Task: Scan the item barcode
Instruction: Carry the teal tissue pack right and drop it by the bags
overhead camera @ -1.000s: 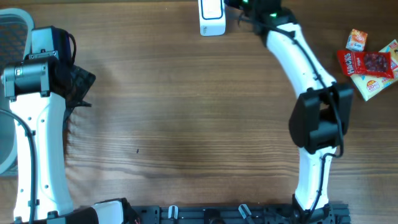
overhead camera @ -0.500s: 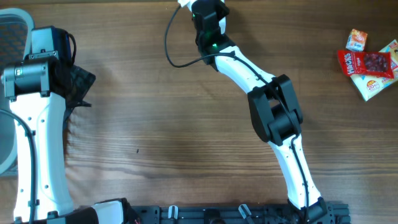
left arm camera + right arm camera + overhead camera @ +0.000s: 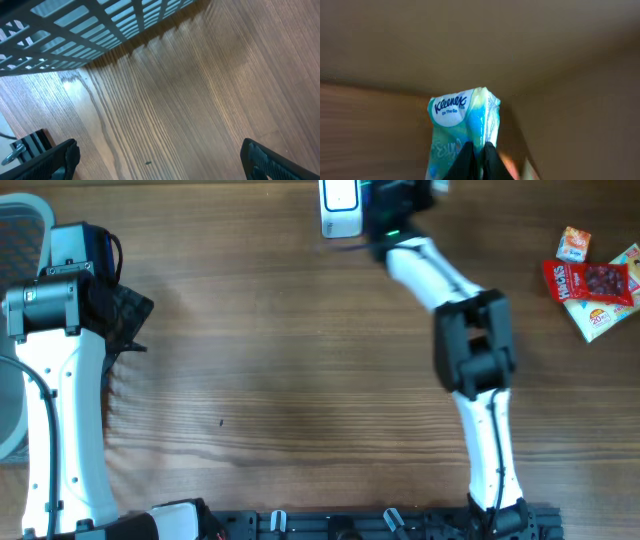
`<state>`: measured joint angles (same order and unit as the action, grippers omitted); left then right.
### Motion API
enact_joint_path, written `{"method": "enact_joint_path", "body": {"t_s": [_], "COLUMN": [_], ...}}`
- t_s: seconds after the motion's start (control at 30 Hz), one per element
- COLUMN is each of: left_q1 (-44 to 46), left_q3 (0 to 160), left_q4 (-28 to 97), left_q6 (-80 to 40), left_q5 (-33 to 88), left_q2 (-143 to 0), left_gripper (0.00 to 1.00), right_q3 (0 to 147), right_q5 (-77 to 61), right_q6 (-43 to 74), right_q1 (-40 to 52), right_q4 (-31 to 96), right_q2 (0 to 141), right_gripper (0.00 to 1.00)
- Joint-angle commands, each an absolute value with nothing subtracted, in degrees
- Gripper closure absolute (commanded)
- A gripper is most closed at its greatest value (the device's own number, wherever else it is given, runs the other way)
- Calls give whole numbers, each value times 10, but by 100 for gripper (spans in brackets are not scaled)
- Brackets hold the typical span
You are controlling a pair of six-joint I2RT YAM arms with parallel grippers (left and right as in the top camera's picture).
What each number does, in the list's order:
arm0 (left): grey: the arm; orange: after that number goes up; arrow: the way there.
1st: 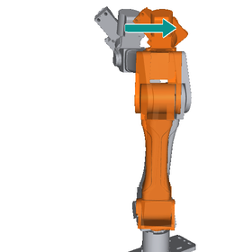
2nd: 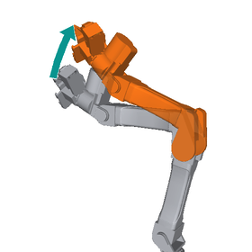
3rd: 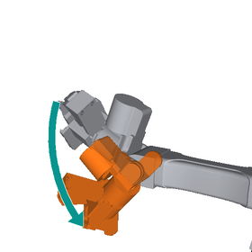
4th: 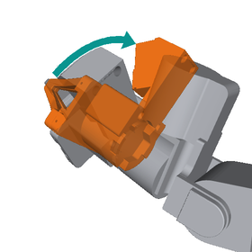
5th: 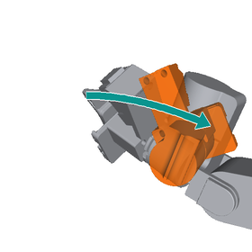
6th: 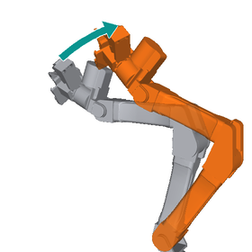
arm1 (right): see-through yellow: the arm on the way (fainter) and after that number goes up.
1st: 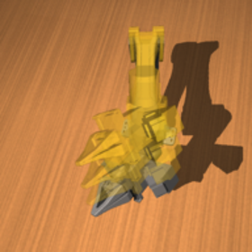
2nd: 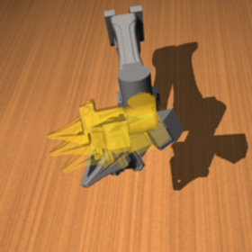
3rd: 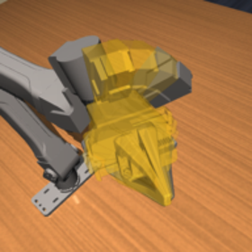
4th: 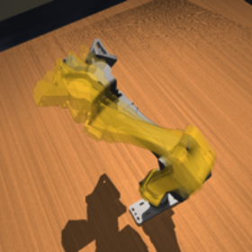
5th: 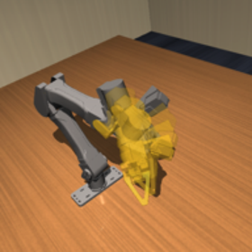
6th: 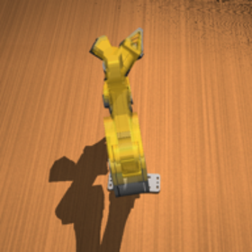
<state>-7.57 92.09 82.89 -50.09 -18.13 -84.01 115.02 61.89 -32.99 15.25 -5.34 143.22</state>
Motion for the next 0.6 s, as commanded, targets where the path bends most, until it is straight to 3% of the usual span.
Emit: {"method": "enact_joint_path", "body": {"t_s": [0.0, 0.13, 0.3, 0.33, 0.37, 0.43, 0.47, 0.57], "left_q1": [-79, -79, -78, -79, -79, -79, -79, -79], "left_q3": [918, 918, 918, 918, 918, 918, 918, 918], "left_q4": [829, 829, 829, 829, 829, 829, 829, 829], "left_q6": [-506, -506, -506, -506, -506, -506, -506, -506], "left_q5": [-185, -185, -185, -185, -185, -185, -185, -185], "left_q2": [-841, -841, -841, -841, -841, -841, -841, -841], "left_gripper": [0, 0, 0, 0, 0, 0, 0, 0], "right_q3": [1154, 1154, 1154, 1154, 1154, 1154, 1154, 1154], "right_q5": [736, 688, 633, 593, 566, 525, 524, 529], "right_q6": [-140, -20, 125, 131, 131, 134, 141, 144], "right_q1": [55, 0, -51, -62, -69, -79, -81, -83], "right_q4": [86, 246, 356, 371, 380, 394, 398, 410], "right_q2": [1423, 1423, 1423, 1423, 1423, 1423, 1423, 1423], "right_gripper": [96, 96, 94, 87, 71, 5, 0, 0]}}
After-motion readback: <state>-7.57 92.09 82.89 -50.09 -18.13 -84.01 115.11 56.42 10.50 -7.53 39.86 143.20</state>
